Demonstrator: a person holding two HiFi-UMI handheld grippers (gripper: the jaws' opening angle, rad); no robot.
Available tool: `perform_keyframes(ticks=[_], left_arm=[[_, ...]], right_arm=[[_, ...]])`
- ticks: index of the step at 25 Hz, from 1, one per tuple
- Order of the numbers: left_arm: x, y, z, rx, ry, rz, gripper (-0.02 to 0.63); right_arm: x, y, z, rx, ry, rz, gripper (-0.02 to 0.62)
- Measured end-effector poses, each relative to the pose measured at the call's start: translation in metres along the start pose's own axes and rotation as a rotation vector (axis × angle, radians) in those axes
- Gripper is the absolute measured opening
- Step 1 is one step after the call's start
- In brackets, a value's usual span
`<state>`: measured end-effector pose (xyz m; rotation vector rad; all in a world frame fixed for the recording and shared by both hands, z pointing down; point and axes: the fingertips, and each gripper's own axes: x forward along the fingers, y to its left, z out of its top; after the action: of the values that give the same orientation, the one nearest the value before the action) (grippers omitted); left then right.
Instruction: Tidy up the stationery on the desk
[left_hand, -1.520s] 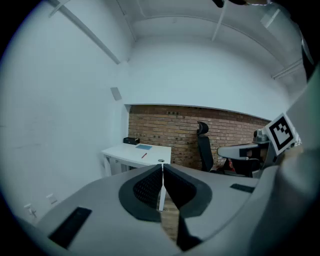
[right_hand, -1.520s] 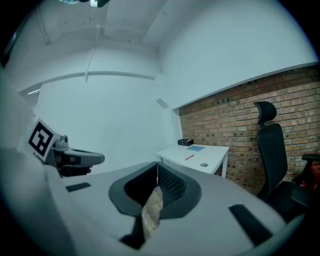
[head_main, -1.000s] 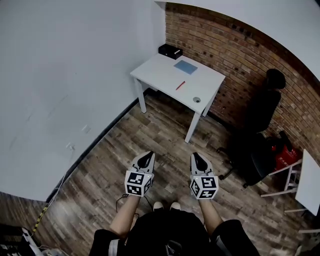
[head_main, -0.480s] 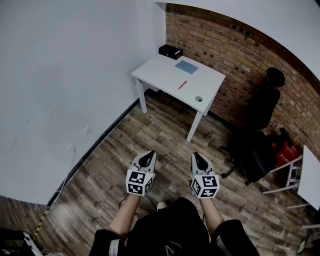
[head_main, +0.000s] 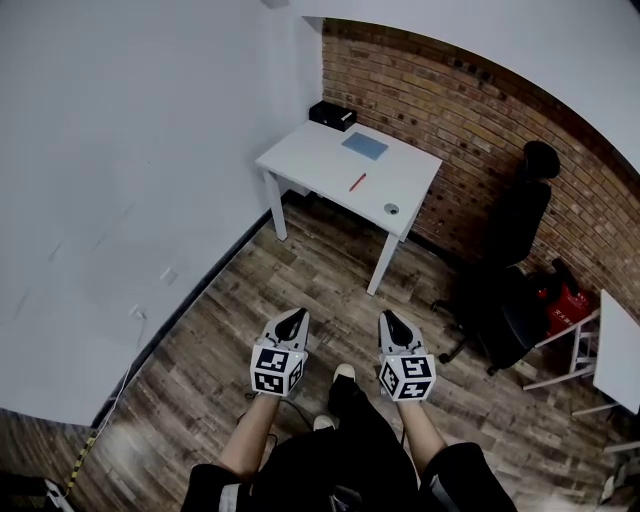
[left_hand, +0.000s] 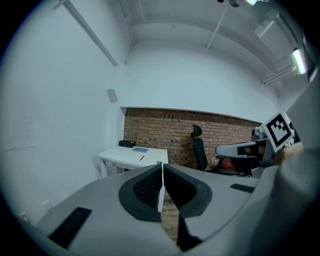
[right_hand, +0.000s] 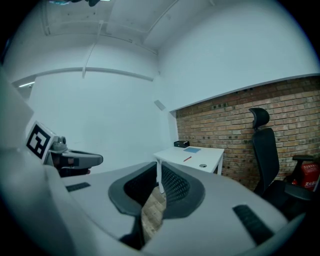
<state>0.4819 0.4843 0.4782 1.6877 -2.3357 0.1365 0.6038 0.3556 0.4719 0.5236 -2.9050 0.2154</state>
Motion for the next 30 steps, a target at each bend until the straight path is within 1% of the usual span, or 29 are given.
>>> perform_keyframes(ticks=[9, 17, 22, 24, 27, 30], left_arm=[[0.035, 0.018, 0.004, 0.004, 0.001, -0.012, 0.021], [0.080, 0.051, 0.015, 0.015, 0.018, -0.012, 0.021], [0.122, 0.072, 0.022, 0.004, 0.033, -0.008, 0.021], [0.142, 0.077, 0.027, 0.006, 0.038, -0.019, 0.021], [0.173, 0.087, 0.037, 0.018, 0.041, -0.037, 0.021], [0.203, 0.100, 0.049, 0.015, 0.045, -0.035, 0.021]], right_arm=[[0.031, -0.016, -0.001, 0.014, 0.001, -0.015, 0.025], [0.088, -0.030, 0.010, 0.028, -0.001, -0.009, 0.025], [0.131, -0.050, 0.016, 0.032, 0.013, -0.006, 0.025], [0.149, -0.062, 0.020, 0.037, 0.017, -0.008, 0.025], [0.179, -0.077, 0.026, 0.044, 0.021, -0.012, 0.025], [0.210, -0.091, 0.035, 0.044, 0.029, -0.005, 0.025]])
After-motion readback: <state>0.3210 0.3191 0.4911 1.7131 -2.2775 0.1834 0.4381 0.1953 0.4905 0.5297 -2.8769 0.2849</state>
